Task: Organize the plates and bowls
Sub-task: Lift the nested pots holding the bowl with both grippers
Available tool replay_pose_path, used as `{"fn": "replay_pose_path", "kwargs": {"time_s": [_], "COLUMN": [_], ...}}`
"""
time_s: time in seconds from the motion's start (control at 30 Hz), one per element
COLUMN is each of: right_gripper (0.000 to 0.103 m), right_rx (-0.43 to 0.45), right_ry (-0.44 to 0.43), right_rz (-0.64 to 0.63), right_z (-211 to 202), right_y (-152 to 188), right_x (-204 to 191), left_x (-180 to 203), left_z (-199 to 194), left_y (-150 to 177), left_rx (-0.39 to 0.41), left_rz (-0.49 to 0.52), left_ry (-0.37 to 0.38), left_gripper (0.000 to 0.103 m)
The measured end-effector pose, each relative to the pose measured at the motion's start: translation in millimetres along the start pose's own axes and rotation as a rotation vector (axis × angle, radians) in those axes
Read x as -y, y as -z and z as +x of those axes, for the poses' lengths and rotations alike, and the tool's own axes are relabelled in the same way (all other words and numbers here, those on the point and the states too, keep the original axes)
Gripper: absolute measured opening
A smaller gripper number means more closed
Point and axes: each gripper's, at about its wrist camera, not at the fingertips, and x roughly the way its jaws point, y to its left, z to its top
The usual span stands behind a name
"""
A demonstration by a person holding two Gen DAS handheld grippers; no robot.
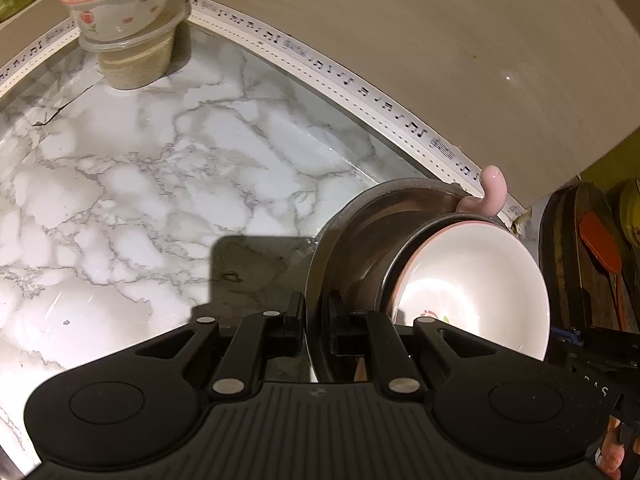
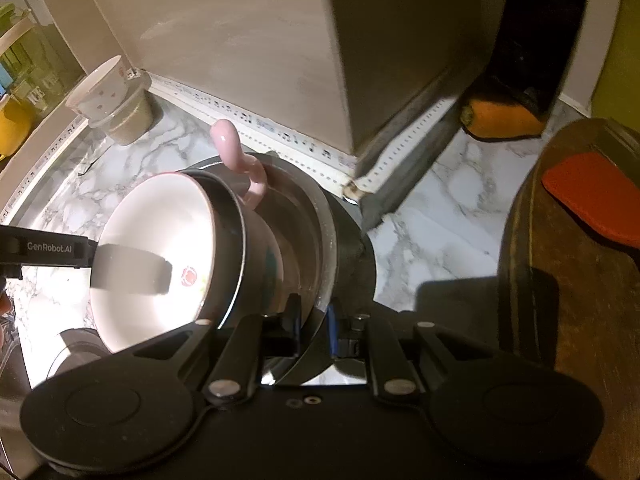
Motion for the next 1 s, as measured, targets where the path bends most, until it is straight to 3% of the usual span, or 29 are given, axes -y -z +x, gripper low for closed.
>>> {"fn": "replay_pose_path", "kwargs": {"time_s": [0.47, 1.0], "right_gripper": [0.014, 0.018], "right_rx": [-0.018, -0.031], "right_ry": [0.011, 0.007], "right_rz": [0.026, 0.056], "right_z": [-2, -1], "right_y": [12, 14], "right_x": [12, 15], "left_x": [14, 18], "left_z": [7, 1], "left_y": [8, 12], "left_rx": [-0.016, 0.019], "left_rz": [0.04, 0.074], "left_ry": [-0.011, -0.035], "left_gripper": [0.01, 0.01]}}
